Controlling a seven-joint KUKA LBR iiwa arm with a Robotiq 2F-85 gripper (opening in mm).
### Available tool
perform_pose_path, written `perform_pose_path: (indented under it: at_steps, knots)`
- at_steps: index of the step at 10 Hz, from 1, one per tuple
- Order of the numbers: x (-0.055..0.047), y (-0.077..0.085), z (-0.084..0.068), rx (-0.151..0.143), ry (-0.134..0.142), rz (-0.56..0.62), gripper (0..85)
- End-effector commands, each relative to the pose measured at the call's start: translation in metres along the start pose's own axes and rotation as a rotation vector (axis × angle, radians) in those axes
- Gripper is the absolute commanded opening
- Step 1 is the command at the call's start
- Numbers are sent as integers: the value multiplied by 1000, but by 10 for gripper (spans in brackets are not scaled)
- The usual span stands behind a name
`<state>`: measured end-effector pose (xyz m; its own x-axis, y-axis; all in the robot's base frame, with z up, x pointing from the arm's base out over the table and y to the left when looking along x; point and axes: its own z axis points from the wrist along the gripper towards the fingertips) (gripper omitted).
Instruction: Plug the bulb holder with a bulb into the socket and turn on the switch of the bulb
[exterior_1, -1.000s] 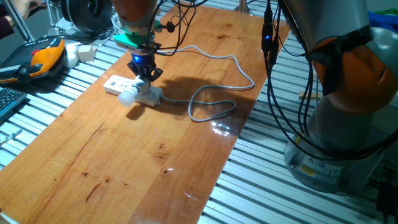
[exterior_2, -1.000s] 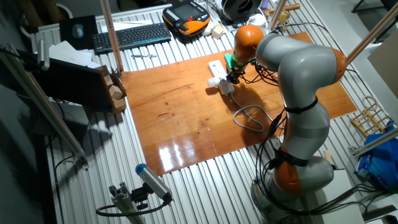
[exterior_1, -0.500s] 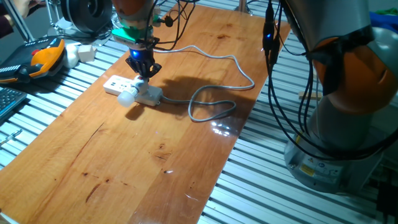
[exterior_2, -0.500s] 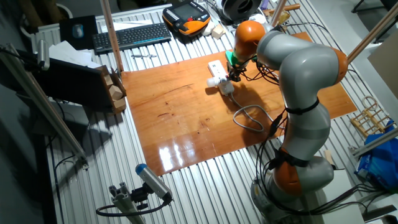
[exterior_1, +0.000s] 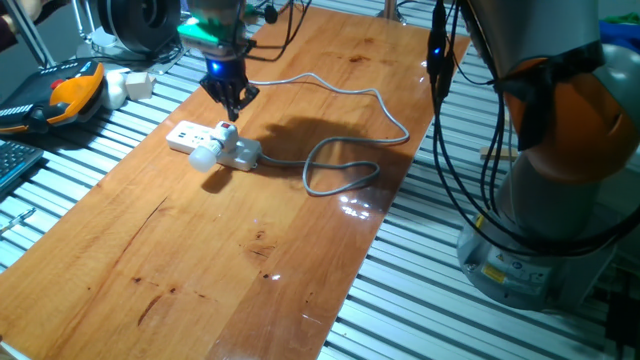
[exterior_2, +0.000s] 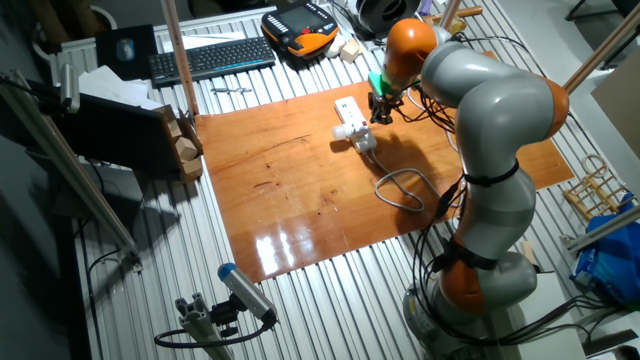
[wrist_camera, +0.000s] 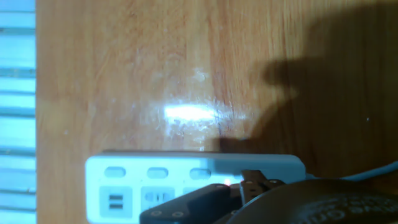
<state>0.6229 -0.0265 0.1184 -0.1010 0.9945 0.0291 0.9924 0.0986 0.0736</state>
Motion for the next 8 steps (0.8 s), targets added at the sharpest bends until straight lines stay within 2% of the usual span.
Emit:
perform_pose_path:
  at_steps: [1, 3, 5, 6, 8]
  knots:
    - [2, 0, -5, 1, 5, -6, 0]
    - [9, 3, -15, 5, 4, -17, 0]
    - [19, 5, -20, 10, -14, -20, 0]
    - [25, 7, -21, 13, -23, -20, 0]
    - [30, 6, -18, 10, -29, -24, 0]
